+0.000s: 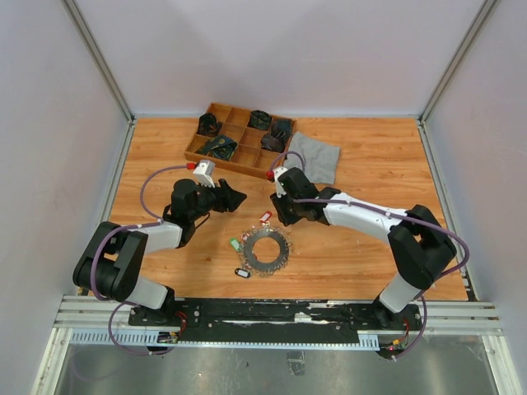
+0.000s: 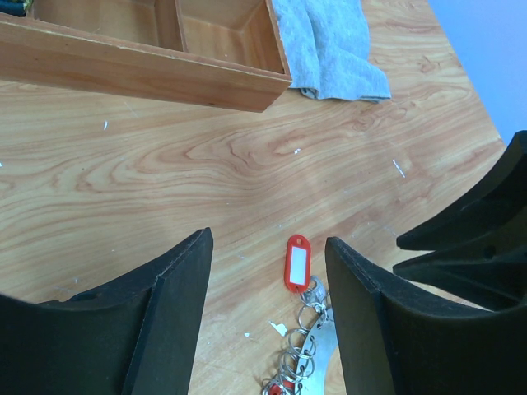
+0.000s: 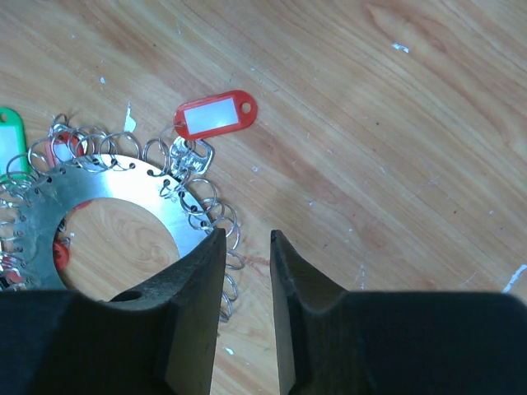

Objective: Put the keys on the keyring

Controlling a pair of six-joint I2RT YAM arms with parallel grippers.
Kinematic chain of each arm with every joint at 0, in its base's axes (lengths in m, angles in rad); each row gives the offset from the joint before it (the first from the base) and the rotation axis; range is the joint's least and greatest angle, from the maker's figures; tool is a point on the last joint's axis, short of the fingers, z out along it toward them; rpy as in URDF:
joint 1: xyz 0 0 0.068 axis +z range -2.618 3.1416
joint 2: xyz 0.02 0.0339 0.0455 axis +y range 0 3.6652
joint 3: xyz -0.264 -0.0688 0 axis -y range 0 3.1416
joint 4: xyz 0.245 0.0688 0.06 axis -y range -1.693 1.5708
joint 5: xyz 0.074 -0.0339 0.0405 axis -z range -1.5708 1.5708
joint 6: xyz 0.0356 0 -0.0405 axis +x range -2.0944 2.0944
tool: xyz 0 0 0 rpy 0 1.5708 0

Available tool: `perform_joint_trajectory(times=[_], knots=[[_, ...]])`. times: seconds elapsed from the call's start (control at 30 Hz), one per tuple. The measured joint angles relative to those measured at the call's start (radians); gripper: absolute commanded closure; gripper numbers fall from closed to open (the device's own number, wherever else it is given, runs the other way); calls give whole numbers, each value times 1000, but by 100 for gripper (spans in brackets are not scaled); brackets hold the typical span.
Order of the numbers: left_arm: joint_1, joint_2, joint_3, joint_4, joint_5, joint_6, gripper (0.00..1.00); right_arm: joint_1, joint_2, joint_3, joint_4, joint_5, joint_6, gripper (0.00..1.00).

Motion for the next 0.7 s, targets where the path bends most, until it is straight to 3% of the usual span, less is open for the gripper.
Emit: perform_joint_trajectory(times=[0.13, 0.4, 0.7], knots=[[0, 0, 0, 0, 0, 0, 38, -3, 33, 27, -26, -14, 60, 70], [0, 3, 0, 0, 0, 0, 38, -4, 89, 49, -72, -61, 137, 78], [0, 6, 0, 0, 1, 0, 38, -9, 157, 100, -119, 43, 142, 83]])
